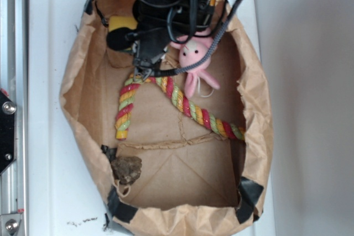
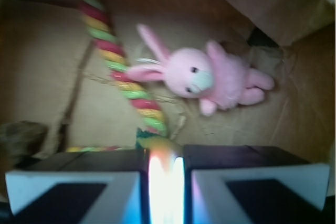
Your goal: Grab the green sponge.
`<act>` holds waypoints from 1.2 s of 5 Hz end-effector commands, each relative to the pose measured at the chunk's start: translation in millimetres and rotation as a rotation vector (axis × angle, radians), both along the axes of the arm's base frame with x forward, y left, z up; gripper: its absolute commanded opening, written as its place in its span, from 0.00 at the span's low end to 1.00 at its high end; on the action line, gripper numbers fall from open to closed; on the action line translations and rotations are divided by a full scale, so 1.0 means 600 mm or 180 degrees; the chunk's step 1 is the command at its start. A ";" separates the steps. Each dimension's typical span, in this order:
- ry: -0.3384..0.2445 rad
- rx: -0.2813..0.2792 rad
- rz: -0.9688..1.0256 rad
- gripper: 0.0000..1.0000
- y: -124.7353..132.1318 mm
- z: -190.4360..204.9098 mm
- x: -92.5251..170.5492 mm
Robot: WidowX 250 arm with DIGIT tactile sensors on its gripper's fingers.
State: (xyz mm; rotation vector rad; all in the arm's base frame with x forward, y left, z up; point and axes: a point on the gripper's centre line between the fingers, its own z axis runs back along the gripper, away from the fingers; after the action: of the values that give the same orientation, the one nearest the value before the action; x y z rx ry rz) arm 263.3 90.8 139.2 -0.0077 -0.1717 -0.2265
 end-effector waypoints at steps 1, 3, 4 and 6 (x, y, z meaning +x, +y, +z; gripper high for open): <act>-0.0252 -0.0039 0.0016 0.00 -0.040 0.059 -0.011; -0.0250 -0.0193 0.0199 0.00 -0.068 0.066 -0.005; -0.0083 -0.0222 0.0512 0.00 -0.072 0.059 0.001; -0.0002 -0.0254 0.0738 0.00 -0.095 0.054 0.015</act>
State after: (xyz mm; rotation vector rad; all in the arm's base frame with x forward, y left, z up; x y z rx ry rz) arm 267.7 34.7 158.6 -0.0767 -0.1363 0.0255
